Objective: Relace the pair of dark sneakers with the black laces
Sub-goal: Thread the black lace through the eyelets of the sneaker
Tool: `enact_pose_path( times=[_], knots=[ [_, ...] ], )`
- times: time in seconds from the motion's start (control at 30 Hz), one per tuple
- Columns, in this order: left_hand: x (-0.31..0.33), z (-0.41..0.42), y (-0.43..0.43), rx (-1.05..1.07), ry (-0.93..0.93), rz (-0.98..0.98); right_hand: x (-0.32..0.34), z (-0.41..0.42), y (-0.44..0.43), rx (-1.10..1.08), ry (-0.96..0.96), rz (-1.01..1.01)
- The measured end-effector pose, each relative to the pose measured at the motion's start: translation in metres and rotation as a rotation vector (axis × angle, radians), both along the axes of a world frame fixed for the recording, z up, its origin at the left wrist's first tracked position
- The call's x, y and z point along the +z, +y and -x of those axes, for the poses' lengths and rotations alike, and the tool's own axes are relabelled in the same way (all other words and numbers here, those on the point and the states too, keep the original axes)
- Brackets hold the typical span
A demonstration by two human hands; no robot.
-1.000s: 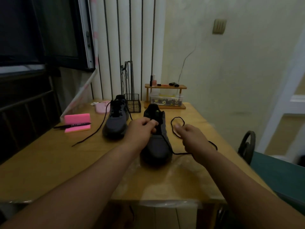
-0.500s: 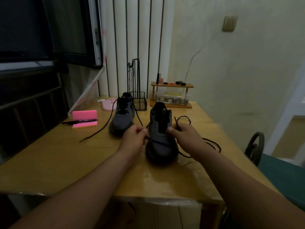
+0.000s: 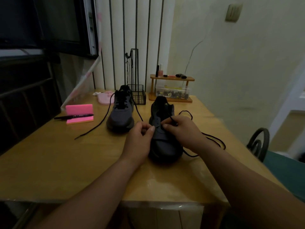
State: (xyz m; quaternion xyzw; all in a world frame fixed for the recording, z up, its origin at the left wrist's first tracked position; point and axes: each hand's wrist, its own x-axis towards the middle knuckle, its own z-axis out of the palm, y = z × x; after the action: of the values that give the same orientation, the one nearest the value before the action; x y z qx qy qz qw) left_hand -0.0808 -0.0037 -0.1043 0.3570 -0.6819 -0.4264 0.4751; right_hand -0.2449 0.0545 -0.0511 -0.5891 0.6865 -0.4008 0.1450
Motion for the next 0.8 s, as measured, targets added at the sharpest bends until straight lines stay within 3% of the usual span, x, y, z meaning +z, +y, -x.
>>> enact_pose_path(
  times=[0.37,0.57,0.8],
  knots=[
    [-0.007,0.001,-0.005,0.017,-0.062,0.134,-0.01,0.011,-0.009,0.075,-0.177,-0.028],
    [-0.006,0.0,0.0,0.113,-0.246,0.44,-0.009,0.02,-0.012,0.129,-0.234,-0.087],
    [0.015,-0.013,-0.004,0.07,-0.56,0.64,-0.006,0.023,-0.018,0.174,-0.183,-0.124]
  ],
)
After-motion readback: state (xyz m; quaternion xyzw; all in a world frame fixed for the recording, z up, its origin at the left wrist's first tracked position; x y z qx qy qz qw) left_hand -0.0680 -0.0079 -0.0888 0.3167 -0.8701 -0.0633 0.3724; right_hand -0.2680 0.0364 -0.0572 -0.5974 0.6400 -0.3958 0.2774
